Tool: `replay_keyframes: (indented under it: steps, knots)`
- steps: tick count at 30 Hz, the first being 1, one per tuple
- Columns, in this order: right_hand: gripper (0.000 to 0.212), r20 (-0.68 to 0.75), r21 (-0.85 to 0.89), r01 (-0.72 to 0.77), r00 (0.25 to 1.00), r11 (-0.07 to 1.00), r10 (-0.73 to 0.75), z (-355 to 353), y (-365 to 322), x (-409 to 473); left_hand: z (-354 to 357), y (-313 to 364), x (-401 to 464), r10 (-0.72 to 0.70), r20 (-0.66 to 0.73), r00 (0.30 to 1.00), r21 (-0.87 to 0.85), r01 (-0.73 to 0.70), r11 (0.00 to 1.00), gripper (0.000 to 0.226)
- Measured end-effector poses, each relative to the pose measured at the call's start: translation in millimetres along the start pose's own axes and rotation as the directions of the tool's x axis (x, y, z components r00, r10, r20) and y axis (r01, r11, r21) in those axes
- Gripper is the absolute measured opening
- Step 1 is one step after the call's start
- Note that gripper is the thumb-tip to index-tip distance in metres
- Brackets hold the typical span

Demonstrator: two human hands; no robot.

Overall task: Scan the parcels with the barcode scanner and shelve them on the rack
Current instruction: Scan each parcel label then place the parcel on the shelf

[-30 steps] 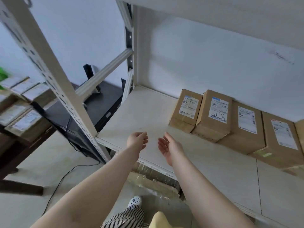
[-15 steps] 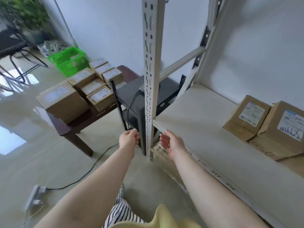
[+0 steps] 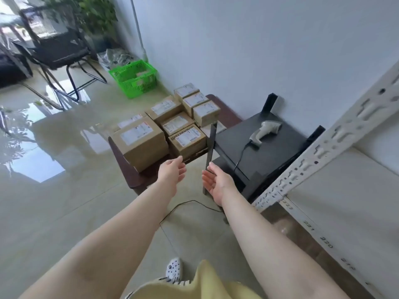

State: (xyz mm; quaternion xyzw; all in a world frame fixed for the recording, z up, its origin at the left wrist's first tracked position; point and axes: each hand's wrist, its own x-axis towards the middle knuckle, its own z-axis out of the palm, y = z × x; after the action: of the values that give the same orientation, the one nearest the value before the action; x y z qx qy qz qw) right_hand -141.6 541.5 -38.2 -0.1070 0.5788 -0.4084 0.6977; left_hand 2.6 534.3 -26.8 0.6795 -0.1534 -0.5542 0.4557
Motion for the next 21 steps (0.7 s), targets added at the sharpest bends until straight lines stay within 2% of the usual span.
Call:
replay_keyframes:
  steps: [5, 11, 17, 21]
  knots:
    - [0.028, 0.017, -0.015, 0.001, 1.000, 1.000, -0.001, 62.4, -9.8, 30.7, -23.9, 55.9, 51.6, 0.003, 0.018, 1.000, -0.014, -0.003, 1.000, 0.012]
    - [0.020, -0.055, -0.075, -0.025, 0.998, 0.997, 0.021, 89.2, -27.6, 82.9, -7.8, 54.2, 103.6, -0.142, 0.080, 0.987, 0.034, 0.140, 0.990, 0.021]
    - [0.022, -0.110, -0.136, -0.125, 0.988, 0.983, 0.110, 101.7, -45.4, 165.0, 17.1, 50.7, 164.2, -0.225, 0.044, 0.973, 0.104, 0.220, 0.970, 0.030]
    - [0.027, -0.153, -0.152, -0.190, 0.974, 0.970, 0.167, 106.8, -50.4, 222.7, 29.7, 50.1, 209.8, -0.291, -0.029, 0.956, 0.122, 0.293, 0.948, 0.033]
